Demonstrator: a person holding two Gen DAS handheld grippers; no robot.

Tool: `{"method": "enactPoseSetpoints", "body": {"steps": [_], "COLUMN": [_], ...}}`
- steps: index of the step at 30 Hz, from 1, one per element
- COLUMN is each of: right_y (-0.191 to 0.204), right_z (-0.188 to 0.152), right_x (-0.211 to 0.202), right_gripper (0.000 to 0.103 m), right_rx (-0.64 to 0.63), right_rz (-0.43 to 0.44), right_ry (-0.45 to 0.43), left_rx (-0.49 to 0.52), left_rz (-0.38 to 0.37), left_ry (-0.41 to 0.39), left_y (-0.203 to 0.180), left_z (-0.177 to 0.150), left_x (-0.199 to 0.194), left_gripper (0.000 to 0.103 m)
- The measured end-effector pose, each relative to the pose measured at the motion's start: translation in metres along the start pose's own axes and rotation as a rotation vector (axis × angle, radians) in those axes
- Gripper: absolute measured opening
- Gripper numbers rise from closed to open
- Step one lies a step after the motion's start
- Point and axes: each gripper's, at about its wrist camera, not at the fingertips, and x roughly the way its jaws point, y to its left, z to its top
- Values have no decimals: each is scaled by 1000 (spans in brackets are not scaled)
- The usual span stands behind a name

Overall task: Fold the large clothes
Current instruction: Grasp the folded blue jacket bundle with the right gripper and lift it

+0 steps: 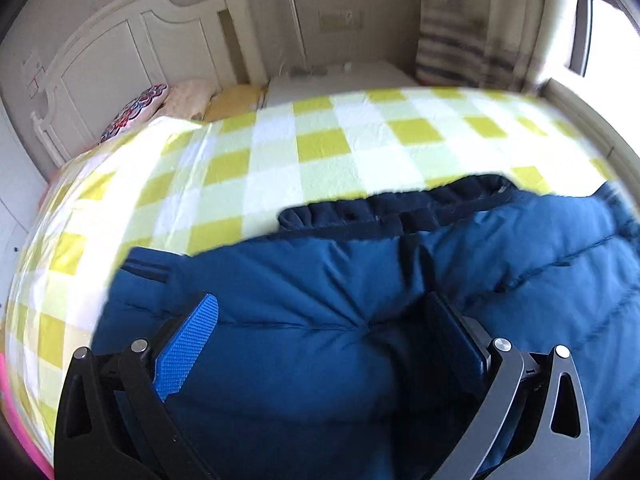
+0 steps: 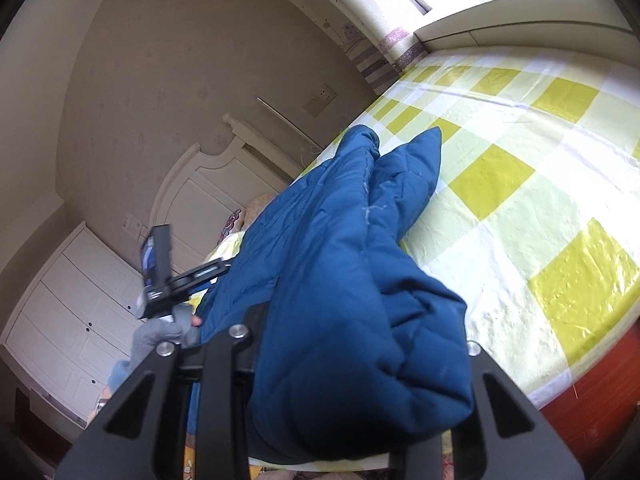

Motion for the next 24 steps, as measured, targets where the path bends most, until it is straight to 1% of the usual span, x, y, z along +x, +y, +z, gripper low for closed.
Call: {"method": "enactPoseSetpoints", "body": {"steps": [2, 4, 5, 7, 8, 9, 10, 11, 12, 13, 14, 15, 16, 17, 19, 20, 22, 23, 24], "right_y": [7, 18, 23, 31, 35, 41, 49, 59, 68, 83, 105, 124, 150, 168, 213, 243, 288, 314, 336], "right_z": [2, 3, 4, 3, 4, 4, 5, 7, 8, 10, 11, 10, 8, 7, -4, -17, -47, -72, -101], "right_x": [-2, -4, -6, -10, -10, -11, -12, -12, -12, -11, -8, -6, -3, 1, 12, 23, 49, 68, 88], "right_gripper": [30, 30, 30, 30, 30, 30, 30, 30, 30, 30, 30, 30, 30, 30, 31, 31, 33, 34, 36], "right_rx": [-18, -57, -71, -94, -102, -116, -134, -154, -173, -204, -262, -316, -388, -435, -573, -673, -844, -960, -1079], "right_rz": [-3, -16, -19, -25, -27, -32, -39, -42, -40, -32, -26, -29, -28, -24, -27, -36, -61, -88, -116], "right_ry": [-3, -8, -10, -15, -20, -27, -35, -44, -50, -52, -53, -59, -69, -74, -88, -88, -57, -28, 4], "left_rx": [61, 73, 75, 95, 112, 146, 174, 224, 258, 272, 256, 220, 153, 78, -126, -230, -378, -449, -481], "left_rz": [68, 67, 81, 56, 28, -17, -37, -37, -24, -18, -66, -126, -191, -222, -211, -188, -146, -124, -111], "left_ry": [-37, -37, -52, -87, -95, -108, -115, -114, -129, -160, -170, -166, -175, -205, -295, -335, -397, -435, -453], "left_y": [-12, -8, -3, 6, 9, 10, 8, 2, -1, 2, 15, 29, 53, 78, 152, 191, 246, 277, 293], "left_z": [-6, -9, -15, -30, -41, -59, -75, -100, -114, -127, -139, -143, -143, -145, -147, -150, -157, -164, -168], "left_x": [-3, -12, -24, -51, -64, -79, -85, -88, -88, -93, -102, -108, -117, -128, -155, -167, -187, -200, -206], "left_gripper": [99, 99, 99, 99, 99, 99, 99, 99, 99, 99, 99, 99, 99, 99, 99, 99, 99, 99, 99]}}
